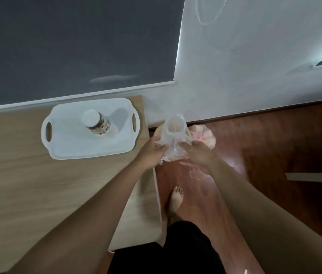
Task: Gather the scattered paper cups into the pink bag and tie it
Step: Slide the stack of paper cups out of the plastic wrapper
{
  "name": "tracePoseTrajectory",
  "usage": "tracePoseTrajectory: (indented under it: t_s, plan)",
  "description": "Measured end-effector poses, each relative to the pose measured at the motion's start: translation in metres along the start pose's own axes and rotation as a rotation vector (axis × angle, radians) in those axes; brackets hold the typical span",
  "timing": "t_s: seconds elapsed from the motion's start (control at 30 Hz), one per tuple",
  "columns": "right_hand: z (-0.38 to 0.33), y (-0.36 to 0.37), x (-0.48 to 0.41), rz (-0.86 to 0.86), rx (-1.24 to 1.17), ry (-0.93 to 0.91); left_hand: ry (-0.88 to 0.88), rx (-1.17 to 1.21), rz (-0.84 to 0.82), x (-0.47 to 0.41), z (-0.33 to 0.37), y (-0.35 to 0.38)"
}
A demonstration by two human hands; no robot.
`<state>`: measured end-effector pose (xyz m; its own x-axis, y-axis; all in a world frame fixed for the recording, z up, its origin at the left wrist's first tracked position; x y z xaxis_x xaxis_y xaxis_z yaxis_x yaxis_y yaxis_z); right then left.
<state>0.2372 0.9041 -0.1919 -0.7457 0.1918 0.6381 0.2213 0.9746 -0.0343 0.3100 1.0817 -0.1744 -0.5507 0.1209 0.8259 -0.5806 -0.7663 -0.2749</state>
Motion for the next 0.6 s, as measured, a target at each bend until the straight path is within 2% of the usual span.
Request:
tracePoseTrajectory:
  t_s: [0.2,0.47,0.6]
  plan:
    - [0.066,-0.021,-0.07,0.062,-0.009,0.16,-0.141,0.003,-0.021,-0.075,-0.023,0.045]
    - [0.124,-0.042,-0.147,0.061,0.028,0.18,-0.195,0.052,0.004,-0.148,-0.046,0.079]
    - [0.133,-0.045,-0.157,-0.013,0.191,0.245,-0.224,0.015,-0.014,-0.162,-0.05,0.088]
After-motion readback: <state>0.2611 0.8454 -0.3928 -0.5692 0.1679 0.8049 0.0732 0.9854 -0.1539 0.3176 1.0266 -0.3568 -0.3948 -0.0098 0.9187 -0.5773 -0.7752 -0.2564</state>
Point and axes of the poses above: each hand's wrist, its own x-axis away from the middle knuckle, its own y-axis out of the palm, z = x × y, the point moved 9 cm from there along -x, towards the middle knuckle, and after that the axes turned 15 degrees about -y, right-handed, at the moved point
